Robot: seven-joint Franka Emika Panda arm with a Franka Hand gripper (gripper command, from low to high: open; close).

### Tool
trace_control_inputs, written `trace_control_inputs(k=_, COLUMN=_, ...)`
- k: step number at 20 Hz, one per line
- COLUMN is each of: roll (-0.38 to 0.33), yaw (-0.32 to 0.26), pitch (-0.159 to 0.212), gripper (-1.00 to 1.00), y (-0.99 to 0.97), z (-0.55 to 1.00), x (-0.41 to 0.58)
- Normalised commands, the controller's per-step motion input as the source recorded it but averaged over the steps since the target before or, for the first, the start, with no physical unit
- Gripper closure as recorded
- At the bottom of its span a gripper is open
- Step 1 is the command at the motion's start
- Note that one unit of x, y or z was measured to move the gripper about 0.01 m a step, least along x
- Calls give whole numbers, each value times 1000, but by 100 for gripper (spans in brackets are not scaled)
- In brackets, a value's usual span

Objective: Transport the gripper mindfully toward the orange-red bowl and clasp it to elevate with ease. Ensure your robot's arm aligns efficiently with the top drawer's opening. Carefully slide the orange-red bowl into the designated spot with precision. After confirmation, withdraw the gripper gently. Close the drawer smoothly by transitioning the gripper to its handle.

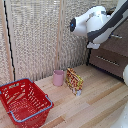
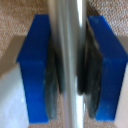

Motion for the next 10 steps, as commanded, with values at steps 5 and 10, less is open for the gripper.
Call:
trace_control_inputs(k=5, roll=14, yaw=-75, pitch=37, gripper=100, y=-487, z=589, x=250)
trace_control_inputs(k=10, roll=-31, yaw=-50, pitch=18, gripper=100, y=-481, z=233, x=151)
